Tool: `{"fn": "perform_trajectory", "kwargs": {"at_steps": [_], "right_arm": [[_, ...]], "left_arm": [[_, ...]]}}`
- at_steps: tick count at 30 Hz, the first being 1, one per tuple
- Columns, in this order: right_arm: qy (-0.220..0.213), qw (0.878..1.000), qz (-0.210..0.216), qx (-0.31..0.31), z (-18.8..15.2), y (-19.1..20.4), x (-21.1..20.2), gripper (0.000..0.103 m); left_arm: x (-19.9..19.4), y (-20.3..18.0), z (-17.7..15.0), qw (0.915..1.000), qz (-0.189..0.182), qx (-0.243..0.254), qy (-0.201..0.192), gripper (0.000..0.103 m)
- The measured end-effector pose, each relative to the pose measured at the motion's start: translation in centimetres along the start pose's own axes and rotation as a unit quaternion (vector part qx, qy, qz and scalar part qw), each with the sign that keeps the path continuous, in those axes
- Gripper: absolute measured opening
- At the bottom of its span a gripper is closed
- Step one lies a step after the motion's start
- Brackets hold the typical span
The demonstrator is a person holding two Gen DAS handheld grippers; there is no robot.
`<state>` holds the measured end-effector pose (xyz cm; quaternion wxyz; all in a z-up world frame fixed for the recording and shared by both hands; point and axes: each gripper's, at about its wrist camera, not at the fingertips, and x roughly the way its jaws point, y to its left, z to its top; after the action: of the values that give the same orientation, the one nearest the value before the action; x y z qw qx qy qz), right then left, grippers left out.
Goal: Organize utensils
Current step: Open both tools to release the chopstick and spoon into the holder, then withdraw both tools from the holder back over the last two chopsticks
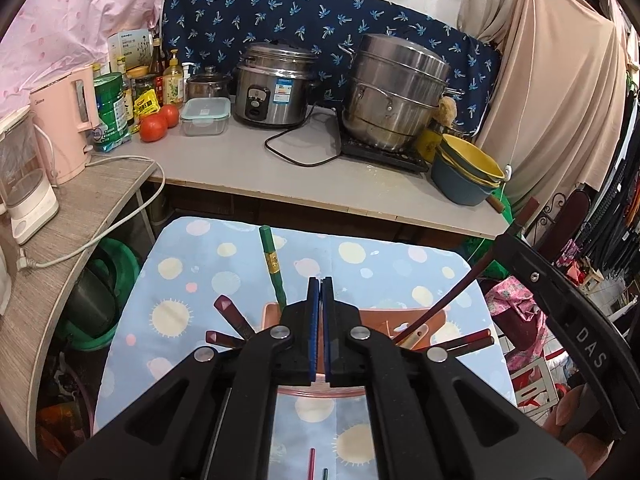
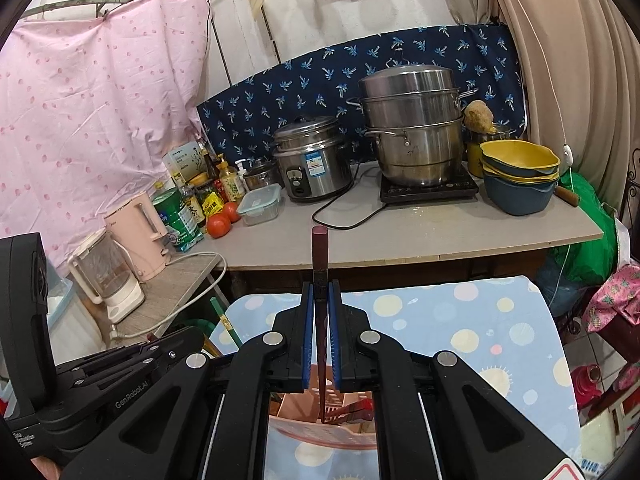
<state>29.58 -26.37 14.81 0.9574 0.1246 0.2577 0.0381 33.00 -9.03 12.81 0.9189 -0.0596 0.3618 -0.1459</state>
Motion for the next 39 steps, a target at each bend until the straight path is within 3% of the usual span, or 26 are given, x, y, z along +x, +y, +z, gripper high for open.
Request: {"fn": "perform_trajectory", "kwargs": {"at_steps": [8, 13, 27, 39], "right_arm": [[0.005, 1.000, -0.001, -0.001, -0.3, 0.1, 0.3, 0.008], [-0.005, 1.000, -0.005, 0.000, -0.4, 0.1, -0.1, 0.014], [-0.017, 1.000, 0.006, -0.002, -0.8, 0.8, -3.0, 0.019], [0.000, 1.000, 0.017, -0.003, -4.1, 1.4, -6.7, 0.022]], "left_arm": [[-0.4, -0.2, 0.0, 0.9998, 0.015, 0.001, -0.010, 0.003], [-1.1, 0.2, 0.0, 0.9994, 0.027, -0.003, -0.020, 0.023], [-3.6, 0.4, -0.7, 0.9988, 0.037, -0.003, -0.031, 0.024], [-7.3, 1.0, -3.8, 0.9982, 0.045, -0.001, -0.039, 0.032]]}}
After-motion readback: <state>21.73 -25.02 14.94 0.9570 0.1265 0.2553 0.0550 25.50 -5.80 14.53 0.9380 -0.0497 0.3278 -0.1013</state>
